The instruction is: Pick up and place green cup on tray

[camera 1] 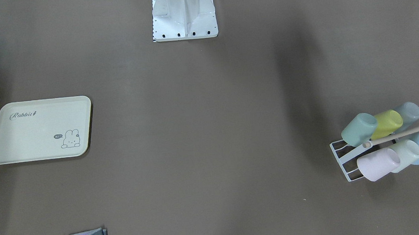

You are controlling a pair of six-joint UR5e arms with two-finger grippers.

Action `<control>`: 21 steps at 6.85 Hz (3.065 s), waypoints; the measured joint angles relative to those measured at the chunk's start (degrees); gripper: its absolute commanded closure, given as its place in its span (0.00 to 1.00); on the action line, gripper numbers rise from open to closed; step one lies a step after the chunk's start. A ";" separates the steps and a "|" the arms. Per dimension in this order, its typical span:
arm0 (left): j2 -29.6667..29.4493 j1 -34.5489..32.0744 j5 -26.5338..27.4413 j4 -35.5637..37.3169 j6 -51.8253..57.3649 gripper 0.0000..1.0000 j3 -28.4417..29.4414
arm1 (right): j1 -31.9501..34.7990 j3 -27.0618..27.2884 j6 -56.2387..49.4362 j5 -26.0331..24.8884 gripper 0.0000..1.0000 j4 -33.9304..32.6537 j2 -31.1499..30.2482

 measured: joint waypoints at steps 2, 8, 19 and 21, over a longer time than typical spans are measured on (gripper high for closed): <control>0.03 1.63 0.85 -5.16 0.24 0.01 0.01 | -2.70 0.20 5.13 2.24 0.00 1.75 -0.12; -2.84 16.76 18.14 -12.71 0.98 0.01 -0.85 | -14.37 -12.82 24.18 0.89 0.01 30.48 -1.43; -8.71 30.36 45.07 -0.60 20.73 0.01 -12.14 | -21.03 -21.53 30.29 -0.81 1.00 41.14 2.73; -9.19 36.61 54.23 2.03 26.56 0.01 -13.05 | -21.02 -21.12 30.33 -0.53 1.00 41.22 2.53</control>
